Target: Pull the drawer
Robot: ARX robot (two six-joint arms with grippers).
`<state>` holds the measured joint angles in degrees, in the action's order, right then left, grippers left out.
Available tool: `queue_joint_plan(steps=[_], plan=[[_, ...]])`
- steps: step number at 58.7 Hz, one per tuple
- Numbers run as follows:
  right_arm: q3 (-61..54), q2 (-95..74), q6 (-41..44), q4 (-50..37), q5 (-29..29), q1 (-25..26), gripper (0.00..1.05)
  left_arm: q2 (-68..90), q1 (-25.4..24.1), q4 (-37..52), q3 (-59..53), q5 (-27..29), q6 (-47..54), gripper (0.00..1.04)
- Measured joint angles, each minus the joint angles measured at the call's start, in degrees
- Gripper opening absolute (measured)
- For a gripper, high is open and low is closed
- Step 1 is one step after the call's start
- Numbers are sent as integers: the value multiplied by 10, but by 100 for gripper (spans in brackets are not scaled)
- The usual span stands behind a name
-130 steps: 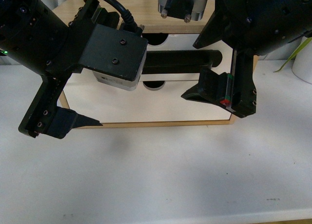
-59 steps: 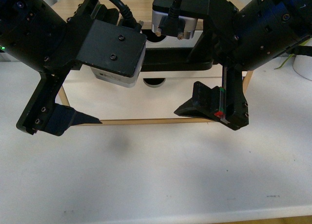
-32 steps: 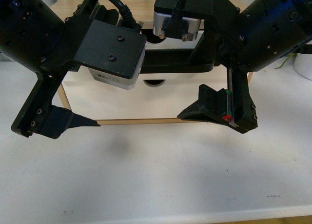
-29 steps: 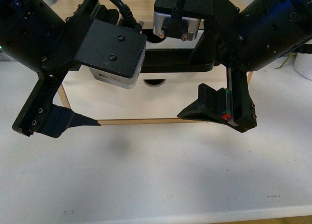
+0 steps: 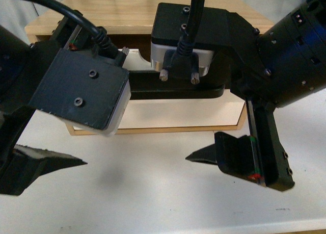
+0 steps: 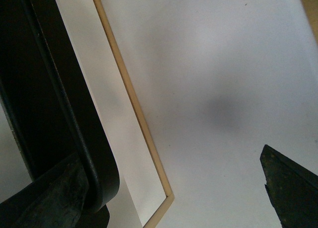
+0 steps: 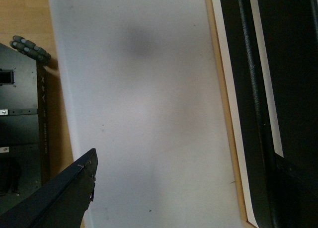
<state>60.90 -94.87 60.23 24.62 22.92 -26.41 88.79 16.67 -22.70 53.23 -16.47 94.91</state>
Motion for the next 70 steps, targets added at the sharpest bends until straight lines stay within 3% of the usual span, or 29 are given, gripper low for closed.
queue_joint_plan(steps=[19,35,55,64,70], plan=[[-28,26,-1,0,-3,-14,96,-37,3,1,-35,-3,-1,99],[-43,57,-56,-49,43,-4,96,-74,12,26,-47,-61,-39,98],[-50,142,-87,-104,45,39,96,-154,10,51,-47,-120,-91,98],[-81,195,-122,-183,28,73,96,-196,-16,148,-60,-164,-169,98],[-130,246,-170,-276,6,103,96,-228,-54,292,-106,-152,-275,98]])
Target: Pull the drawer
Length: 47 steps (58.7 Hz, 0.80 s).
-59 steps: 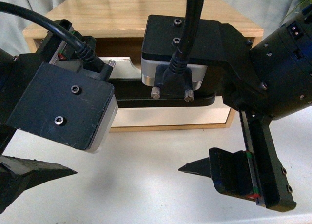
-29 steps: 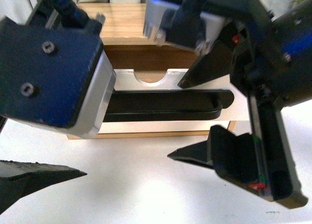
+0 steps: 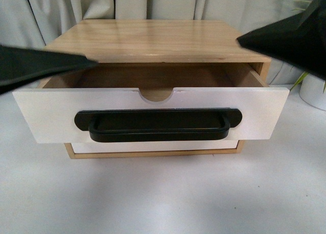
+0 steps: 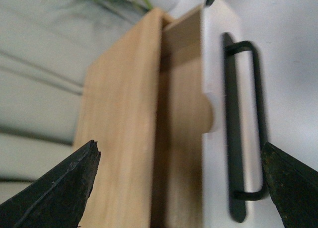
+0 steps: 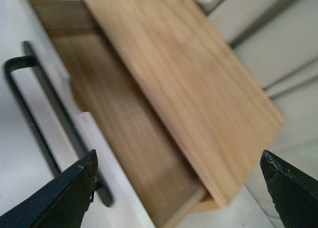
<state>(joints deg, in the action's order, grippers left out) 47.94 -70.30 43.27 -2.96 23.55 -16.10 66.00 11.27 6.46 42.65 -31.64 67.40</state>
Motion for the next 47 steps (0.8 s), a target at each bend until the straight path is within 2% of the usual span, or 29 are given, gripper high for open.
queue_joint_plan(steps=[7,14,21,26,31,37,41,47], plan=[[-65,67,-54,-86,-24,31,96,-31,-41,148,-66,17,-137,98],[-129,145,-98,-124,-55,50,96,-83,-82,231,-143,58,-264,98],[-203,230,-155,-161,-126,56,96,-149,-133,299,-218,72,-399,98],[-249,278,-193,-166,-181,52,96,-196,-177,299,-252,80,-503,98],[-297,338,-228,-158,-243,44,96,-240,-240,261,-276,71,-597,98],[-332,395,-272,-148,-290,37,96,-263,-297,228,-297,63,-656,98],[-350,425,-311,-145,-325,41,96,-263,-314,211,-303,79,-681,98],[-353,434,-346,-148,-341,47,96,-259,-306,209,-312,92,-695,98]])
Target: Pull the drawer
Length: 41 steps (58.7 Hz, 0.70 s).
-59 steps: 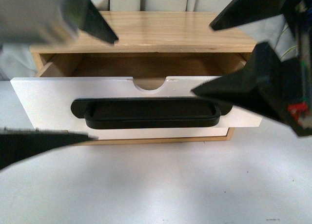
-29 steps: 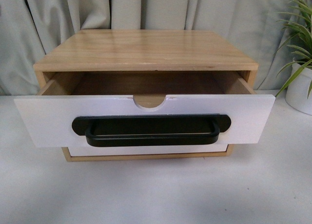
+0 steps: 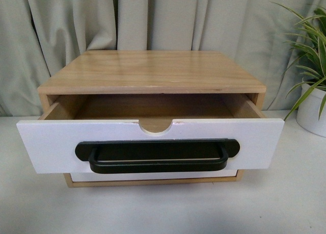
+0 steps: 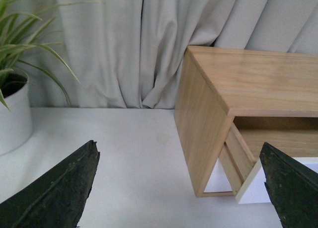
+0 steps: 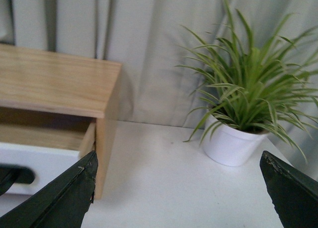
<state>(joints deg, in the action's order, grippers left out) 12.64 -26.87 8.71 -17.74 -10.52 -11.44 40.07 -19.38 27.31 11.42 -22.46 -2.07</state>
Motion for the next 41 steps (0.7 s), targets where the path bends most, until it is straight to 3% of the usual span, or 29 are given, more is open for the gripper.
queue_joint_plan(steps=[9,11,17,27,31,41], plan=[[-1,0,-14,0,2,0,96,0,3,1,-1,0,-8,98],[-1,2,-22,8,-1,1,94,-3,8,5,-3,21,-3,95],[-13,21,-61,44,13,15,74,-30,35,3,-22,73,8,77],[-44,57,-76,48,42,46,44,-82,79,-20,-52,114,14,46],[-56,73,-77,54,98,91,30,-104,95,-32,-62,129,16,32],[-76,101,-79,61,104,112,1,-148,122,-59,-77,155,16,4]])
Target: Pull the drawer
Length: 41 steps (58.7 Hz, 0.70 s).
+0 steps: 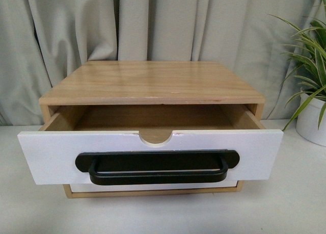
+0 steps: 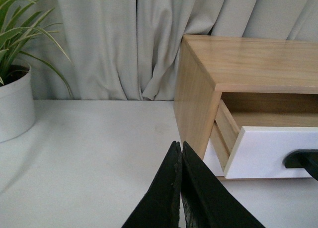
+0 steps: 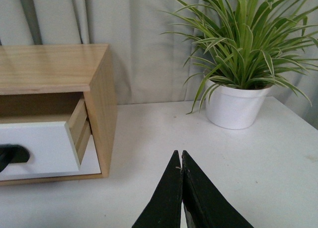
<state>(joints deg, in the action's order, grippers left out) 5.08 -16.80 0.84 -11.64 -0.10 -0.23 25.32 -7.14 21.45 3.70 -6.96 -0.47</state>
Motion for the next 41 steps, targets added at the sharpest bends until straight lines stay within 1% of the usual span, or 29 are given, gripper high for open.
queue_joint_plan(steps=[2,3,4,5,8,21,28,41], plan=[[-4,6,-1,3,1,0,1,-10,12,-7,-3,16,2,4],[-6,11,-1,4,1,0,1,-18,30,-14,-6,47,2,4],[-8,14,-1,5,0,0,1,-24,42,-18,-7,57,2,4],[-10,18,-2,7,0,0,1,-31,55,-23,-9,65,2,4],[-15,28,-2,12,1,1,1,-47,69,-33,-13,64,2,4],[-28,61,-2,31,2,1,1,-91,71,-51,-32,69,2,4],[-47,147,-2,115,2,1,1,-113,71,-72,-32,70,2,4],[-47,165,-2,116,2,1,1,-143,71,-103,-32,70,2,4]])
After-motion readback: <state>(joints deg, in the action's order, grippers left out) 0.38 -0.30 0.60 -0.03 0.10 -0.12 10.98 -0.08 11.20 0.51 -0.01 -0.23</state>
